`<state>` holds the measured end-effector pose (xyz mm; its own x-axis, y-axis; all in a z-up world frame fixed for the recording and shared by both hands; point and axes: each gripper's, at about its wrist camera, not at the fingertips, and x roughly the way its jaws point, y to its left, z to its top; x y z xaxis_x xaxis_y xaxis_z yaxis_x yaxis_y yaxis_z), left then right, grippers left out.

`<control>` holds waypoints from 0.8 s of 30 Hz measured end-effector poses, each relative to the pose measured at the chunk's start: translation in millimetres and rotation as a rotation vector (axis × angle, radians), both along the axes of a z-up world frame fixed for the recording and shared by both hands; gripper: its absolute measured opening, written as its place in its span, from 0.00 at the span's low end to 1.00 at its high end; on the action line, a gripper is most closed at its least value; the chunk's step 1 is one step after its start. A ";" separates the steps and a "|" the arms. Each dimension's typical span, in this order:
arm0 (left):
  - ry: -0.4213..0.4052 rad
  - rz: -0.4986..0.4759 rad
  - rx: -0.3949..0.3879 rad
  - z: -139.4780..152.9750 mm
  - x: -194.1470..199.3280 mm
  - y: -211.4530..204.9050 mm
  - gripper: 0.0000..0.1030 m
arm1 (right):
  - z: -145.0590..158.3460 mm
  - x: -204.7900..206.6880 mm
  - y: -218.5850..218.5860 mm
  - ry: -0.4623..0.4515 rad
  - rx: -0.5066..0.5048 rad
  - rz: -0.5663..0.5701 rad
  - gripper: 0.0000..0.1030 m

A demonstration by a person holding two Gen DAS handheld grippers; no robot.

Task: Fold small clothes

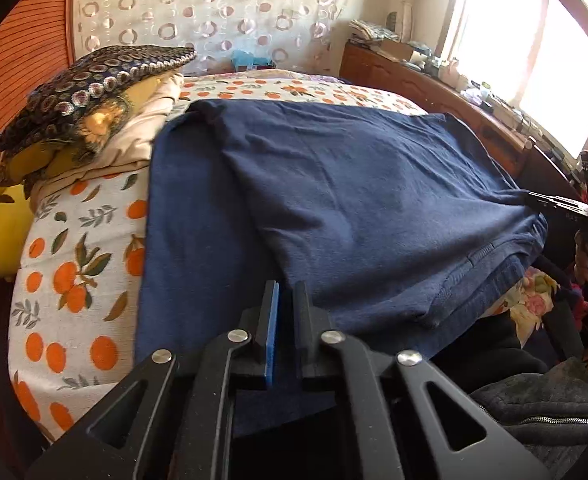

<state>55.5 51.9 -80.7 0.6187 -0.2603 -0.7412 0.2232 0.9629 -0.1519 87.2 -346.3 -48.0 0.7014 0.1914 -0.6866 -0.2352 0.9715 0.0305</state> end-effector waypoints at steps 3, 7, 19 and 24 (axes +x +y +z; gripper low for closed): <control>-0.028 0.003 -0.014 2.6 -5.6 9.3 0.42 | 8.8 -11.5 5.5 -0.027 -0.003 0.002 0.27; -0.046 0.062 0.019 4.1 -5.6 20.4 0.67 | 14.8 -27.9 18.8 -0.086 -0.011 0.051 0.47; -0.003 0.154 0.038 -16.2 -1.2 36.0 0.69 | 10.1 -30.2 85.9 -0.147 0.022 0.207 0.55; -0.035 0.169 0.080 -19.7 -2.8 29.8 0.70 | -9.2 -18.8 122.1 -0.112 0.006 0.279 0.55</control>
<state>52.7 81.7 -100.5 0.6746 -0.0921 -0.7324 0.0614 0.9957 -0.0687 68.3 -224.3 -57.1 0.6927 0.3907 -0.6062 -0.4949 0.8689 -0.0054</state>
